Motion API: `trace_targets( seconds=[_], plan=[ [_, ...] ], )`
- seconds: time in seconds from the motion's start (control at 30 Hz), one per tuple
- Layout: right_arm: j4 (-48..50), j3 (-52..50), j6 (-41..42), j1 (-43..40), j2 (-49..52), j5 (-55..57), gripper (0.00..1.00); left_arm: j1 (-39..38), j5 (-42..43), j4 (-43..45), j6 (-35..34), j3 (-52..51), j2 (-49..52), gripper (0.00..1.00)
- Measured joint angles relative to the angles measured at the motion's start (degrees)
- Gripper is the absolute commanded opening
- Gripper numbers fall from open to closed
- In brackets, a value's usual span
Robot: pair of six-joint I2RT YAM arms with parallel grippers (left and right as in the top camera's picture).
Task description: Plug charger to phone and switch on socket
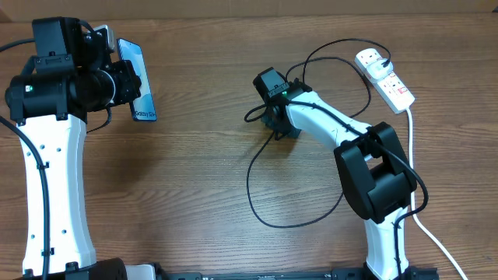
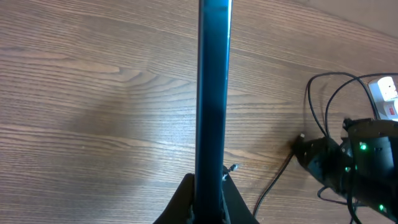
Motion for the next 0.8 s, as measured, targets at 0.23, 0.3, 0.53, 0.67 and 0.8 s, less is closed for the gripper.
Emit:
trace_targets(
  seconds=[0.23,0.3,0.53,0.67,0.8],
  plan=[
    [0.26,0.44,-1.01,-0.5,0.26,-2.19,0.12,0.0,0.0,0.0,0.02,0.0,0.0,0.04],
    [0.17,0.55,-1.16,-0.61,0.28,-2.58,0.12,0.0,0.0,0.0,0.02,0.0,0.0,0.04],
    [-1.75,0.98,-1.44,-0.66,0.28,-5.25,0.2,0.0,0.0,0.0,0.02,0.0,0.0,0.04],
    [-2.38,1.07,-1.51,-0.66,0.28,-5.66,0.15,0.0,0.0,0.0,0.02,0.0,0.0,0.04],
    [-2.71,1.09,-1.49,-0.66,0.28,-5.53,0.08,0.0,0.0,0.0,0.02,0.0,0.0,0.04]
  ],
)
